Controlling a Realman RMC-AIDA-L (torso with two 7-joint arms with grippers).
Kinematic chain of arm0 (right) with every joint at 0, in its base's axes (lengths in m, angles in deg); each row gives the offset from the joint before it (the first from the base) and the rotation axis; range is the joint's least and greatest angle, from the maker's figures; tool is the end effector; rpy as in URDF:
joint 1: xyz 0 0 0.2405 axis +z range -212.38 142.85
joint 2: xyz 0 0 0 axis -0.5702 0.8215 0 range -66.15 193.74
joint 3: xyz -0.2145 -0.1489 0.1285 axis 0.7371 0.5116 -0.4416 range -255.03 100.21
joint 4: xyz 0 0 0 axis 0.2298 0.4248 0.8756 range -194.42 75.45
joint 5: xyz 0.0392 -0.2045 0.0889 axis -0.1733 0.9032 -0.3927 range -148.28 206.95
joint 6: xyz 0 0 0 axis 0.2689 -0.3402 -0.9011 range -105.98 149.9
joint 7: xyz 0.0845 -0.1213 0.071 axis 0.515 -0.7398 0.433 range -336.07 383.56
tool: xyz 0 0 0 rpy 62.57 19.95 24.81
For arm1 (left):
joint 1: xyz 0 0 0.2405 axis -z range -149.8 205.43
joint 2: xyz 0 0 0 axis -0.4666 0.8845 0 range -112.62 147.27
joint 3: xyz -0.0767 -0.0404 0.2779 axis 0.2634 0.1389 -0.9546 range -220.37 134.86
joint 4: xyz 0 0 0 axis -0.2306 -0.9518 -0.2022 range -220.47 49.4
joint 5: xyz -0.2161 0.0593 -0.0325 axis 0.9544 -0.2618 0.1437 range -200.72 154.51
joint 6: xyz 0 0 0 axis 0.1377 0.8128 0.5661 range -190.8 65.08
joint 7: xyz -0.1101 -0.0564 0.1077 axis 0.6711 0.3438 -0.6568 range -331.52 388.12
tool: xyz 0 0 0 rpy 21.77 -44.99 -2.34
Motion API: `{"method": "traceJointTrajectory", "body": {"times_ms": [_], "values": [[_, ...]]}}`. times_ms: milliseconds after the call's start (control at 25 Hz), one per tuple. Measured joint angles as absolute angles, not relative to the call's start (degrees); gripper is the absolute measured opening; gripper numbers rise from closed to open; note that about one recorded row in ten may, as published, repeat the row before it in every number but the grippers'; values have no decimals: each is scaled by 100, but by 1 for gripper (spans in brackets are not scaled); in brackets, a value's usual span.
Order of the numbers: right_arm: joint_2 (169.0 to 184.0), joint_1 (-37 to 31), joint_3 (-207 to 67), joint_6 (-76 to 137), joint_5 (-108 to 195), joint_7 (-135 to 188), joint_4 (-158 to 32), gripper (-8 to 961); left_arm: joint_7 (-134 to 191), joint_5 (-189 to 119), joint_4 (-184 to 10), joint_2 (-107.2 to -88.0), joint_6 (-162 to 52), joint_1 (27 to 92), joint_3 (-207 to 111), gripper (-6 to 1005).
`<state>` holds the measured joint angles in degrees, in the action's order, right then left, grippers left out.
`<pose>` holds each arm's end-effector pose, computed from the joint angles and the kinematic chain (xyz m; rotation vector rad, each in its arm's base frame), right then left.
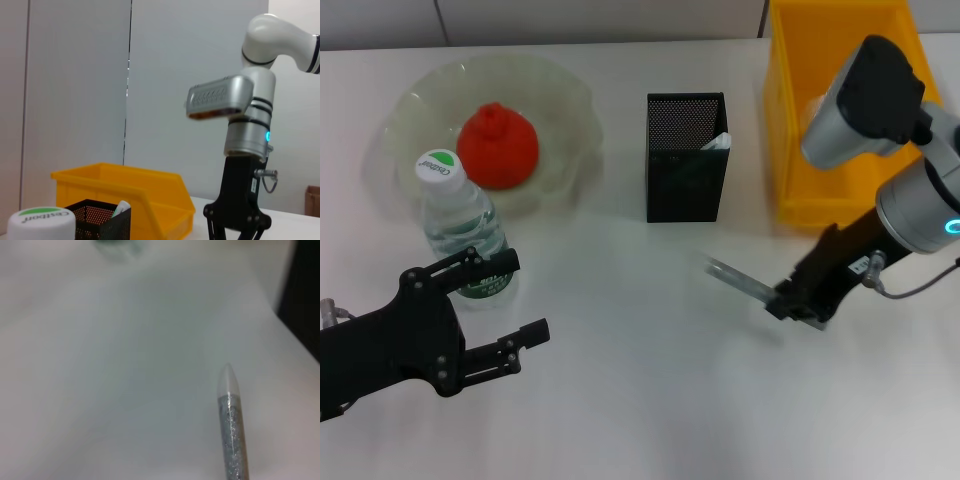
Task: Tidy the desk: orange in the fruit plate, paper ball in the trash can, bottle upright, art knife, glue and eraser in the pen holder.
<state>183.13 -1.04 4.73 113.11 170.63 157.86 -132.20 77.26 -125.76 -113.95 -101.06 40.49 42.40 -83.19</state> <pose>0.2119 0.3668 -0.0621 -2.8661 0.7444 -0.5173 -0.3379 0.2500 -0.0340 -2.5935 -0.3025 -1.0002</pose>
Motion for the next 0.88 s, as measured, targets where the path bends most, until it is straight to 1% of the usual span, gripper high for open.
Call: {"method": "traceJointTrajectory", "body": {"times_ms": [320,440,560,760,880], "values": [[18316,-615,-79,11030,15371,14556,-13804,150,7725,-12575,-11389,-10106,4051,4240,-8319,785],[18323,-912,-320,10198,14309,13747,-13581,150,7725,-12575,-11385,-10106,4062,4240,-8318,785],[18326,-979,-335,9692,13733,13168,-13269,150,7726,-12572,-11384,-10106,4068,4229,-8318,785],[18332,-691,-295,8787,12086,11219,-11931,150,7684,-12555,-11385,-10106,4099,4192,-8310,785],[18342,-323,-287,8452,10751,9654,-10800,150,7678,-12553,-11382,-10111,4096,4185,-8319,785]]}}
